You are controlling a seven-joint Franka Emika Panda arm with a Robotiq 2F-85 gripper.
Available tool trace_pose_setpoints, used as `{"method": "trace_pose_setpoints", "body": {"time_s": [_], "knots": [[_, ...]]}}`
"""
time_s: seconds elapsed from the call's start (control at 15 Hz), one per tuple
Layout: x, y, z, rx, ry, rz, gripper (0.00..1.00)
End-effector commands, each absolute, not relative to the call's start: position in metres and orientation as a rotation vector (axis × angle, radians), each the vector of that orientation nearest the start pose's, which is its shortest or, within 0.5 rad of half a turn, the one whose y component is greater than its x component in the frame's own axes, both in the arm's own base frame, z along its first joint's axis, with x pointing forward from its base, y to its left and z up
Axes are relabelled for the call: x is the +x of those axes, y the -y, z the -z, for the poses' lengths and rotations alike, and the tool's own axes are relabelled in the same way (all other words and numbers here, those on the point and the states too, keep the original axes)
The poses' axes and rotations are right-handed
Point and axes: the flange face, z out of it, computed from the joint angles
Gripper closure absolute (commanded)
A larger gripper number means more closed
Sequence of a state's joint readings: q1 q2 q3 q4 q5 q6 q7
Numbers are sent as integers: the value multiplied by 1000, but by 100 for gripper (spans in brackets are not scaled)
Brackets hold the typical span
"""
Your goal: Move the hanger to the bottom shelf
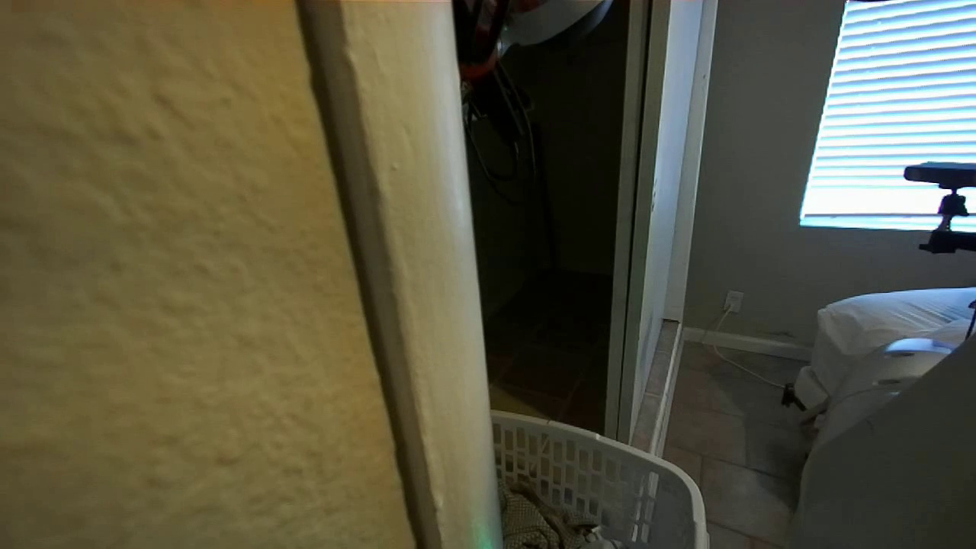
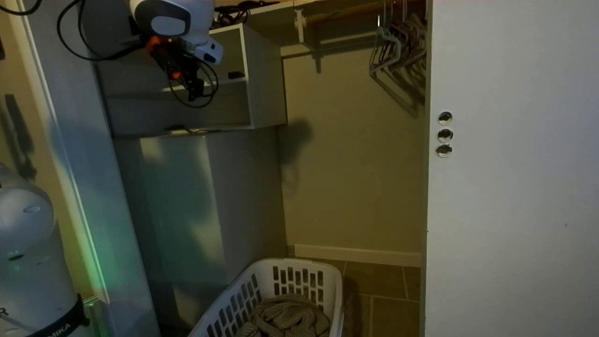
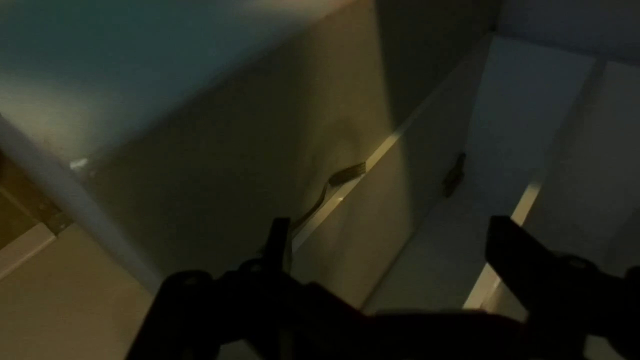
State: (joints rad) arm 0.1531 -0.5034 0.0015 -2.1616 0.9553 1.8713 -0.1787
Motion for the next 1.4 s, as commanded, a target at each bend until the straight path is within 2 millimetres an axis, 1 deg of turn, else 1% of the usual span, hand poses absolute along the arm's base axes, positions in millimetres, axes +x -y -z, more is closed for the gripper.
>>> {"method": "trace_pose_setpoints", "body": {"time_s": [0.0,0.13,0.27,0.53,0.8,0.93,1.0,1.07,1.13,1.2,1.33], "knots": [[431,-117,-663,-2112,8,365,0],[447,-118,-665,-2085,-48,437,0],[463,-124,-666,-2050,-125,461,0],[487,-144,-674,-2000,-192,452,0],[506,-156,-681,-1957,-259,445,0],[512,-161,-681,-1926,-291,436,0],[516,-164,-680,-1912,-304,426,2],[519,-166,-678,-1904,-314,419,6],[522,-169,-676,-1887,-324,405,13],[524,-171,-674,-1863,-333,380,31],[529,-174,-669,-1834,-353,346,47]]}}
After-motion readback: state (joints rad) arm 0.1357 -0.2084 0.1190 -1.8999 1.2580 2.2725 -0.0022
